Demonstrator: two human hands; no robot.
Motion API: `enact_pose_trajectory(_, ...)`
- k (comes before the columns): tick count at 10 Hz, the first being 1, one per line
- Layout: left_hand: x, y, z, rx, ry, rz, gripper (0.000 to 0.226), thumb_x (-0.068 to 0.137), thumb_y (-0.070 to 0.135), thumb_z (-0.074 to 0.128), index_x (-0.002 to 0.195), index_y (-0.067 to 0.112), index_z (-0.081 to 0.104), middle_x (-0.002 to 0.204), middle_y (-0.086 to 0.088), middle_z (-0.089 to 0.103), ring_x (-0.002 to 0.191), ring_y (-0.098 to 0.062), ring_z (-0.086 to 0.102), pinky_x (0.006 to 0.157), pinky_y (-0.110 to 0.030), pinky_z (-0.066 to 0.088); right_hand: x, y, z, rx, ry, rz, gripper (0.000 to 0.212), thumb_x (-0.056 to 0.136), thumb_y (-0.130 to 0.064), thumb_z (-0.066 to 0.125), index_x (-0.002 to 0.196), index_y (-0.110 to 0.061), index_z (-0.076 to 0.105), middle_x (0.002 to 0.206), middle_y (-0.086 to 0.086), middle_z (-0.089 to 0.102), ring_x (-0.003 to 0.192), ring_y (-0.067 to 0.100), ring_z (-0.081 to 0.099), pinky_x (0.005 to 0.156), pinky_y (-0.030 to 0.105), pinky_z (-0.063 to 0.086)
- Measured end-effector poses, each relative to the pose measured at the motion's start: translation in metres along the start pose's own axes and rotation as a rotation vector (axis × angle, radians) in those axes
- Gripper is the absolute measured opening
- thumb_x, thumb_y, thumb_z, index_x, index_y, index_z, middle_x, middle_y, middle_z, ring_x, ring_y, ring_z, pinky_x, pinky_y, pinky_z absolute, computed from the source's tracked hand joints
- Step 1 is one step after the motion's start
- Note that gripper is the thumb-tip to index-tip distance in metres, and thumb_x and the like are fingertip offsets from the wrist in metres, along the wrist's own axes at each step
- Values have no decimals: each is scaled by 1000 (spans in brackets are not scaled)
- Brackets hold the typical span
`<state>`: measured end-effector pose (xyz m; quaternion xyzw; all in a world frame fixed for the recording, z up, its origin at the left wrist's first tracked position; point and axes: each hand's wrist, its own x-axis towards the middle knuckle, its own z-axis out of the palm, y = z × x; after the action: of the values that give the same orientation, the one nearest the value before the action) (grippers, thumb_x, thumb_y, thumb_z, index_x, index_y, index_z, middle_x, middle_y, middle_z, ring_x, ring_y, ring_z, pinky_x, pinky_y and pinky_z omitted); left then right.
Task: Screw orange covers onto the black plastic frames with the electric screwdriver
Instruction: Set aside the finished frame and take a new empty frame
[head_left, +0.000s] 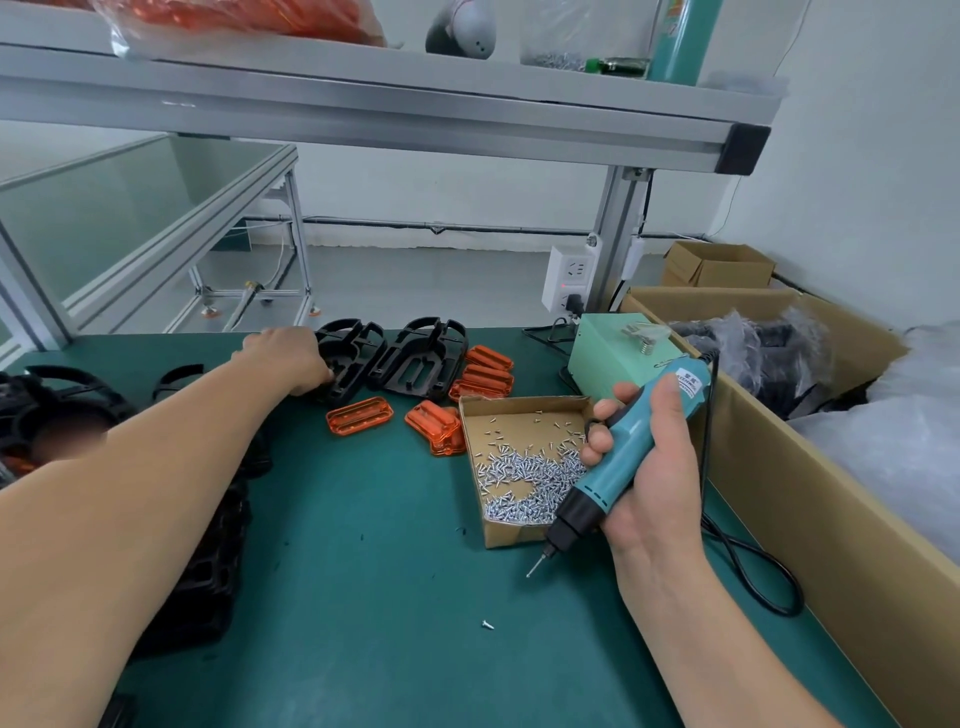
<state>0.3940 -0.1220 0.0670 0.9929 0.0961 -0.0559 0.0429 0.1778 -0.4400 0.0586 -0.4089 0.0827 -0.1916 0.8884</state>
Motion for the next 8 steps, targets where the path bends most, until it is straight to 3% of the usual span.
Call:
enact_pose_trajectory(1, 0, 0, -1, -23, 12, -3, 41, 90, 44, 74, 98, 7, 58, 135, -25, 56, 128, -44, 50, 99, -48, 47, 0, 0, 0, 3, -1, 0, 41, 104, -54, 58, 107, -13, 63, 83, 6, 64, 55, 14, 55, 49, 25, 50)
enact_pose_trajectory(2, -2, 2, -5, -69, 13, 9, 41, 94, 37, 72, 79, 10, 46, 112, -24, 59, 138, -43, 38, 107, -48, 41, 0, 0, 0, 8, -3, 1, 41, 104, -53, 58, 107, -13, 63, 82, 6, 65, 54, 14, 55, 49, 25, 50)
enact_pose_trajectory(3, -8, 5, -10, -41, 40, 40, 36, 100, 29, 63, 77, 7, 47, 89, -15, 54, 126, -41, 45, 111, -46, 36, 0, -1, 0, 10, -5, 2, 41, 104, -54, 58, 108, -13, 63, 82, 6, 64, 54, 14, 55, 49, 25, 50)
enact_pose_trajectory(4, -11, 3, -12, -91, 70, 43, 23, 97, 4, 51, 75, 3, 50, 89, -19, 57, 91, -32, 54, 87, -41, 45, -1, -1, 0, 11, -2, 3, 41, 104, -54, 58, 108, -13, 63, 82, 5, 64, 54, 14, 55, 49, 25, 50)
enact_pose_trajectory(5, -13, -2, -12, -115, 85, 51, 26, 96, -3, 50, 71, 5, 49, 82, -16, 54, 79, -31, 53, 72, -38, 43, -1, -1, 1, 4, 2, 1, 41, 104, -53, 57, 107, -13, 63, 82, 6, 64, 54, 14, 54, 49, 25, 50)
enact_pose_trajectory(6, -17, -3, -16, -173, 129, 56, 33, 97, -1, 53, 68, 10, 42, 79, -13, 52, 86, -33, 52, 76, -37, 42, -1, -2, 2, 9, 7, 1, 40, 104, -53, 57, 107, -13, 63, 81, 6, 64, 53, 15, 54, 48, 25, 50)
enact_pose_trajectory(7, -26, -3, -26, -186, 86, 40, 17, 93, -7, 49, 77, 0, 50, 99, -27, 60, 86, -35, 55, 68, -37, 45, -1, -3, 3, 12, 15, 1, 40, 104, -52, 57, 106, -13, 63, 81, 7, 64, 53, 15, 54, 48, 25, 50)
enact_pose_trajectory(8, -34, -7, -33, -199, 100, 69, 15, 92, -7, 46, 81, -1, 53, 92, -26, 59, 75, -32, 54, 62, -37, 43, -2, -3, 3, 15, 12, 3, 40, 104, -52, 57, 106, -13, 63, 81, 6, 64, 53, 14, 54, 48, 25, 50)
